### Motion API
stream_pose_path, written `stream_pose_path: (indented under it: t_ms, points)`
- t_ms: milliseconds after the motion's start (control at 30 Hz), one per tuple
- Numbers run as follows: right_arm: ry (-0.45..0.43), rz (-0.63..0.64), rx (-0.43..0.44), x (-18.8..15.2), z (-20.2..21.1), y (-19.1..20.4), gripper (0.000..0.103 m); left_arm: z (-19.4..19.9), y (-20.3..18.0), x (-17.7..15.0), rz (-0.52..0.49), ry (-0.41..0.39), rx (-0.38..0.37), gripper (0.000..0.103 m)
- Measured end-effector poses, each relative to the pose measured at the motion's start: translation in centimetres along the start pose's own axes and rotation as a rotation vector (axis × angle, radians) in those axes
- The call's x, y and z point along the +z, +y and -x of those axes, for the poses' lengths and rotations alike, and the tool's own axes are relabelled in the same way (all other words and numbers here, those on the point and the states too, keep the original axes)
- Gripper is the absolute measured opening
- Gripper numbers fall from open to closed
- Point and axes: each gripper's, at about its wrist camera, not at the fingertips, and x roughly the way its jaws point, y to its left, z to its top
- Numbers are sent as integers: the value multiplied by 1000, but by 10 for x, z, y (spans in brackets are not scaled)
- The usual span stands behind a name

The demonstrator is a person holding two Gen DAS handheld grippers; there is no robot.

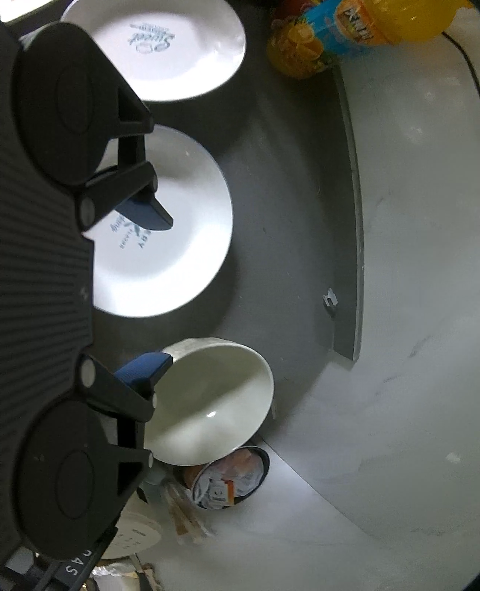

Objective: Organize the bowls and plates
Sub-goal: 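Close both grippers on the rim of the yellow-patterned white bowl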

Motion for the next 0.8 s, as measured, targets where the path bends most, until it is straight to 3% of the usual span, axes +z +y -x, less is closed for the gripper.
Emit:
stream_pose_path:
  t_ms: [367,633,800]
  points:
    - [35,-99,-11,10,-38,-23,47,-32,-18,5,73,13,-69,61]
    - [55,-182,-24,14,-61,-38,36,-66,-26,7,175,89,-93,39]
    - [115,-185,-24,15,-84,-39,33,-83,-30,11,177,109,-64,25]
